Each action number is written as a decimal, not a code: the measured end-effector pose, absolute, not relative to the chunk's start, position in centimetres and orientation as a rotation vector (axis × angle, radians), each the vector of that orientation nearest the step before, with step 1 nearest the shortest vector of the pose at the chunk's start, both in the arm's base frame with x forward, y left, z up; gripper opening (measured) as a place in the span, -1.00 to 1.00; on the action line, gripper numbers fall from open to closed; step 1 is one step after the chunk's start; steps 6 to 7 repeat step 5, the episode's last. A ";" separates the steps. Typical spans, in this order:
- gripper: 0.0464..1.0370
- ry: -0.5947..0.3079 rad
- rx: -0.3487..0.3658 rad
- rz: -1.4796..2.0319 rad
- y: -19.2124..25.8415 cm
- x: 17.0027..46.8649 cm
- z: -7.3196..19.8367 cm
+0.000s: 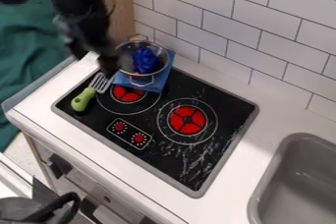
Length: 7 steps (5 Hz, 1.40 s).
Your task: Move green spatula to the left burner
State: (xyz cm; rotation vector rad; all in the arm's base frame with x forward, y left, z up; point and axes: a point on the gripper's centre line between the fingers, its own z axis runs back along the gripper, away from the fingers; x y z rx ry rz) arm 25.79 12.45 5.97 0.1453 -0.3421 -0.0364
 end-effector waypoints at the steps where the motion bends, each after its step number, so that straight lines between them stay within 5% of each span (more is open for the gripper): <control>1: 0.93 -0.306 0.110 -0.054 8.2 26.8 6.8; 4: 0.93 -0.215 0.062 -0.117 -0.1 30.9 5.1; 7: 0.93 -0.189 0.055 -0.134 -1.4 31.2 4.6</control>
